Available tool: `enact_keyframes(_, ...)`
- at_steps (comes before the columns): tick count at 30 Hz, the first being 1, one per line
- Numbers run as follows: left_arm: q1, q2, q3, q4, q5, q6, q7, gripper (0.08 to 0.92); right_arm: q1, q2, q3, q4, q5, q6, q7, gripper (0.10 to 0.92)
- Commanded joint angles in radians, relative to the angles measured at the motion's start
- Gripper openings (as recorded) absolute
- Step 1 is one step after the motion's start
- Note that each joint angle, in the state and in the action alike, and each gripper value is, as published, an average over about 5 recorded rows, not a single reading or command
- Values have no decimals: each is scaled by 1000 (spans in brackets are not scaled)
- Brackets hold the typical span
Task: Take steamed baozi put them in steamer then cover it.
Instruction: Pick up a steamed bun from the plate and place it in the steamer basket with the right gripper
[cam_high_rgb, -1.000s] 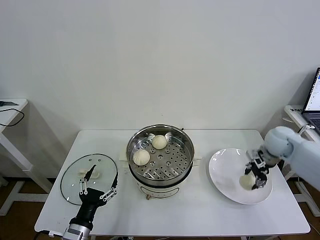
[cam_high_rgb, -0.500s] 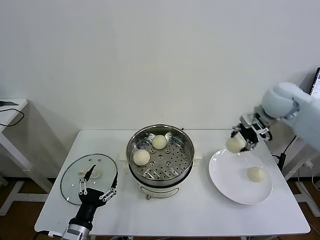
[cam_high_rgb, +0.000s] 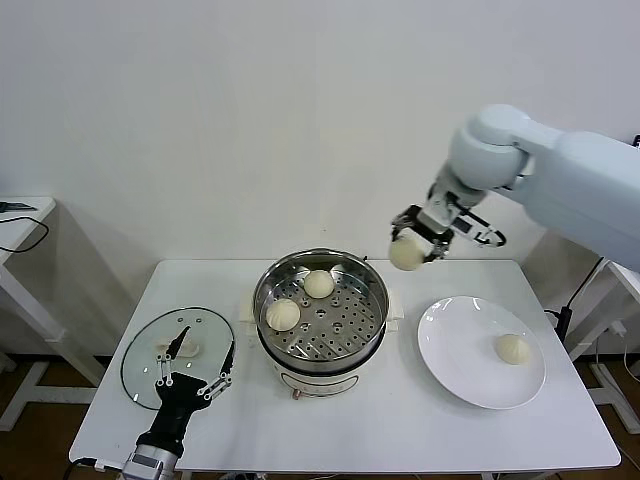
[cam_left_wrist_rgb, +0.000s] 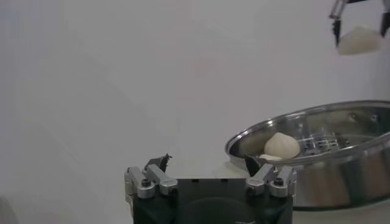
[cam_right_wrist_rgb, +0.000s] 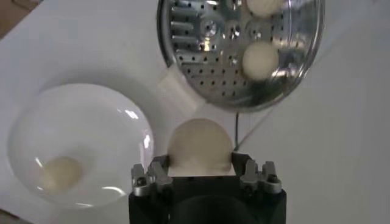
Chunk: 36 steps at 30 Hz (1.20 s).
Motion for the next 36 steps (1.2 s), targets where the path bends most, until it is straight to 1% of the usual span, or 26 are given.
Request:
enact_keyframes(1,-1,3,-9,3,-2,-2,6,823,37,207,-93,-19,-10,234,36,695)
enact_keyframes(11,-10,4,-11,11,-5,-1,12,823,-13,271,-123,-12,19,304,38,696)
enact_keyframes(23,-16,8,-16,22,-8,-2,18,823,-59,326,-144,-22,37,337,33,696)
enact_keyframes(29,-22,8,-17,26,-11,-1,20,823,-99,353,-152,-40,19,340,30,696)
enact_keyframes(36,-21,11,-25,24,-21,1,21,823,-163,383,-142,-79,-39,338,20,696)
